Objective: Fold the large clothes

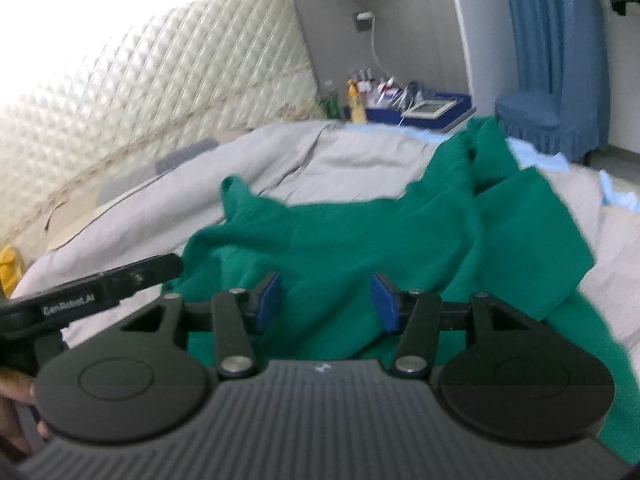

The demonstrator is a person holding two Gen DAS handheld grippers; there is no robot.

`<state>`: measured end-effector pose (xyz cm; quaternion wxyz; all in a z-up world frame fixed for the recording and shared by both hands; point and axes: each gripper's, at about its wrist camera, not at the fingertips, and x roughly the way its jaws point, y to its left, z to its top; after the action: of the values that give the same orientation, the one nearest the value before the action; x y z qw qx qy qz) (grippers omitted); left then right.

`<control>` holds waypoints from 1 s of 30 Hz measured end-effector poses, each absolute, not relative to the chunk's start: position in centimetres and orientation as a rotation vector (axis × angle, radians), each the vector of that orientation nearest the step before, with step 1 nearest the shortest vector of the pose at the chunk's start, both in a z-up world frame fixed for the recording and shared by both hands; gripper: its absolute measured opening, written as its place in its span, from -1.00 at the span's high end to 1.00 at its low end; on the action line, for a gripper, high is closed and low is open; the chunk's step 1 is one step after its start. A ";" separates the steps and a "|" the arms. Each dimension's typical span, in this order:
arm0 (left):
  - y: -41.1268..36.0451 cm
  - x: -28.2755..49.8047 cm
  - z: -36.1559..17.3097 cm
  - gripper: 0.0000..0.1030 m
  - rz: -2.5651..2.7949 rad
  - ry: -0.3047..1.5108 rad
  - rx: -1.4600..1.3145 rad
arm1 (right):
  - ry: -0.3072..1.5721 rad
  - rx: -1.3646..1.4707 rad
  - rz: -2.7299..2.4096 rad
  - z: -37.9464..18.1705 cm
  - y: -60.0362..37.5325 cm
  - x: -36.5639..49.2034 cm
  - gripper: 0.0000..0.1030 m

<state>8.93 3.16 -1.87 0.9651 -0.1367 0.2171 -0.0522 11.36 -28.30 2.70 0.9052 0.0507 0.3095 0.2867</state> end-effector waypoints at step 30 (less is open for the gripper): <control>2.5 11.3 -6.7 0.21 -0.066 0.624 -0.299 | 0.803 0.032 0.531 -1.1 -26.7 11.9 -0.01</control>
<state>11.31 2.49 -6.75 0.9403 -0.1464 0.3057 -0.0326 11.95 -26.68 -1.08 0.8862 0.0155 0.3863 0.2553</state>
